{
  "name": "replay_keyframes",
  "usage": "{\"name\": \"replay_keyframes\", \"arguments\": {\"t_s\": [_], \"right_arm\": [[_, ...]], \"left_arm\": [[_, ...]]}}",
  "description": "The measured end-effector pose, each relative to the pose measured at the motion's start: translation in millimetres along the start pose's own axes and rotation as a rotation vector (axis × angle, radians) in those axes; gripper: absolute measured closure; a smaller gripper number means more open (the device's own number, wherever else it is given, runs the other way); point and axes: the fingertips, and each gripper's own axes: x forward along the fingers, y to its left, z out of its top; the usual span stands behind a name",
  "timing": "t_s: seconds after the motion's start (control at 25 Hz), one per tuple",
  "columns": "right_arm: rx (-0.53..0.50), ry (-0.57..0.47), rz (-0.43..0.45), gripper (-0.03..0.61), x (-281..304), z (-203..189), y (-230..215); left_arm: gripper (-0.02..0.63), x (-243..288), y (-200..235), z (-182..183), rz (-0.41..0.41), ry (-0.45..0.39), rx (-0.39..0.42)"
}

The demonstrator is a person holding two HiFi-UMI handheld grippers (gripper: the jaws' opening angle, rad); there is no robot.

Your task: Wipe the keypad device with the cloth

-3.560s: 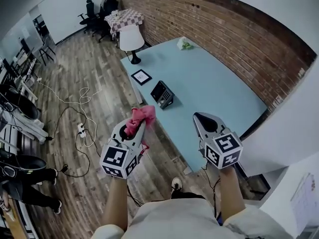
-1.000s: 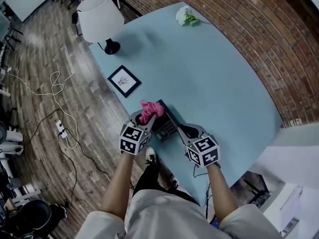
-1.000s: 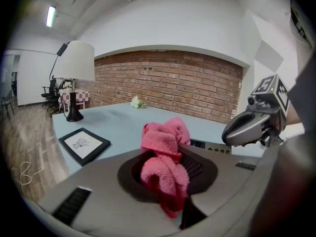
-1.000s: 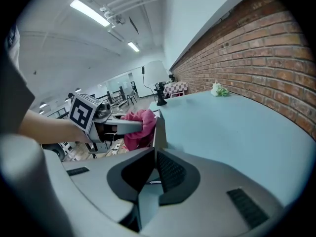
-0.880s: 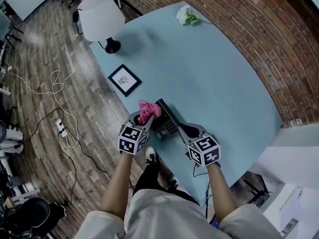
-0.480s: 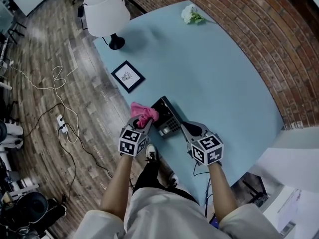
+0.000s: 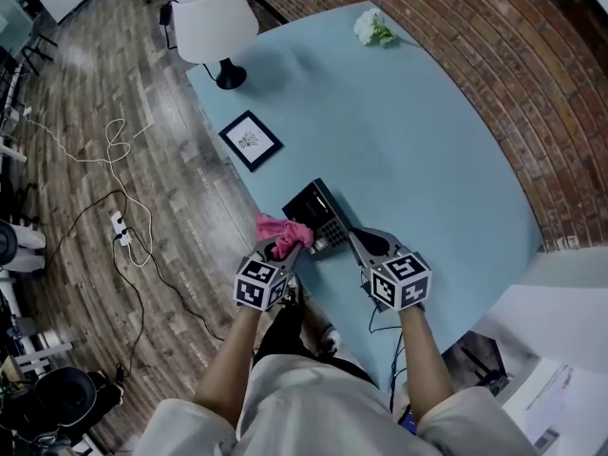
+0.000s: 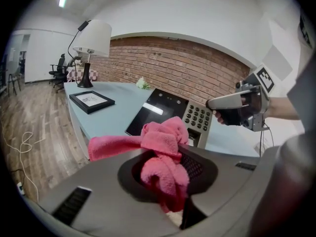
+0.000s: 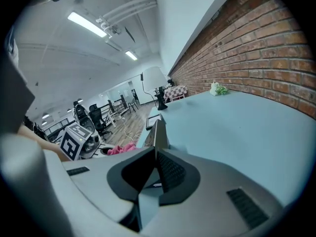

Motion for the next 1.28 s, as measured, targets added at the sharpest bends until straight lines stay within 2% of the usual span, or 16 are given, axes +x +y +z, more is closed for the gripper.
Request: {"name": "replay_keyframes", "arguments": {"t_s": [0.16, 0.44, 0.8, 1.04, 1.28], "right_arm": [[0.012, -0.004, 0.020, 0.534, 0, 0, 1], [0.017, -0.011, 0.032, 0.537, 1, -1, 1], [0.027, -0.004, 0.066, 0.540, 1, 0, 2], [0.023, -0.010, 0.081, 0.540, 1, -1, 2], [0.026, -0.028, 0.106, 0.540, 0, 1, 3]], "left_arm": [[0.508, -2, -20, -8, -0.038, -0.004, -0.048], [0.511, 0, -46, -5, -0.082, -0.022, -0.075], [0.522, 2, -61, 16, -0.115, -0.035, -0.041], [0.522, 1, -70, 33, -0.134, -0.065, 0.017], [0.522, 11, -67, 57, -0.093, -0.086, 0.066]]}}
